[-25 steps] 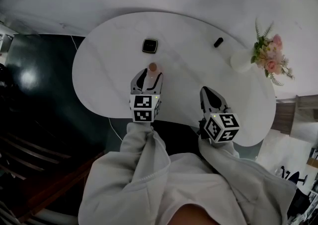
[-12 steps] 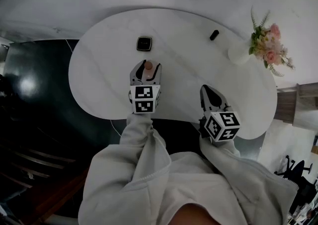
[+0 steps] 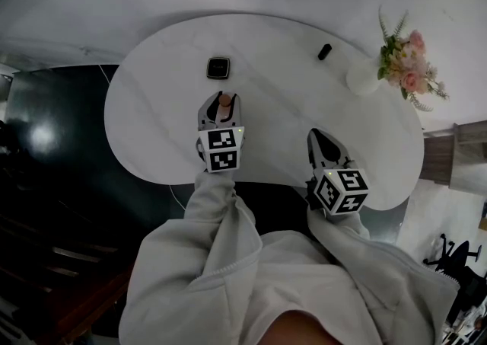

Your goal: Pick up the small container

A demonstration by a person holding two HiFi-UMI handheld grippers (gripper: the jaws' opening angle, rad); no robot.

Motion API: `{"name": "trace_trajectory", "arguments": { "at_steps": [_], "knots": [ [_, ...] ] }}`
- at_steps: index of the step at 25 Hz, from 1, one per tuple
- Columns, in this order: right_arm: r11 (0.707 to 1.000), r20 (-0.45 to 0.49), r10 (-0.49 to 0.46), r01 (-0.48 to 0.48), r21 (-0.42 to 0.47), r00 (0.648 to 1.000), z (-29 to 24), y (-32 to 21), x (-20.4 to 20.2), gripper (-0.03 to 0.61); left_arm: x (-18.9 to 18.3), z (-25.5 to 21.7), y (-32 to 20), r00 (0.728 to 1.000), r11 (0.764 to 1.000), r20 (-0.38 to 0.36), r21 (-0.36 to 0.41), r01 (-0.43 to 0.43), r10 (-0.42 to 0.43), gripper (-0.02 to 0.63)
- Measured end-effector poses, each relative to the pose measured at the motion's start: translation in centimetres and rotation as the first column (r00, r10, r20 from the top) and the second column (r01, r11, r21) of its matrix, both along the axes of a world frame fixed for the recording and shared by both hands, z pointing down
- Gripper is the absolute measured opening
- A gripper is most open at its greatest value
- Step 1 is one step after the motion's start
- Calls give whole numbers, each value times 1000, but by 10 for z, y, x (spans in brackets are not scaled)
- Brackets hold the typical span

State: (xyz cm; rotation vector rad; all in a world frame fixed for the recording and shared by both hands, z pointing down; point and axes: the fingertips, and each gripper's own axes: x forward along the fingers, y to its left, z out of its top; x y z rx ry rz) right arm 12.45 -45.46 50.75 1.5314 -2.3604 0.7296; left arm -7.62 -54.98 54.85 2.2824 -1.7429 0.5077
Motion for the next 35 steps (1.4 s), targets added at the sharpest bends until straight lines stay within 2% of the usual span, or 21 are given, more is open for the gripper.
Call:
{"name": "trace_trajectory", "arguments": {
  "at_steps": [17,28,35],
  "knots": [
    [1000,-12,16,-16,8,1000,-5,0,8,49,-2,-1,0,999,1000,-31,12,16,-15,132],
    [1000,-17,19,-19,22,1000,-10,-2,10,49,11,-18,-3,998,999,-48,19,-44,45,132],
    [998,-15,18,-17,64,1000,-24,-8,12,49,22,-44,-5,995,995,-58,49,-84,86,132]
  ]
}}
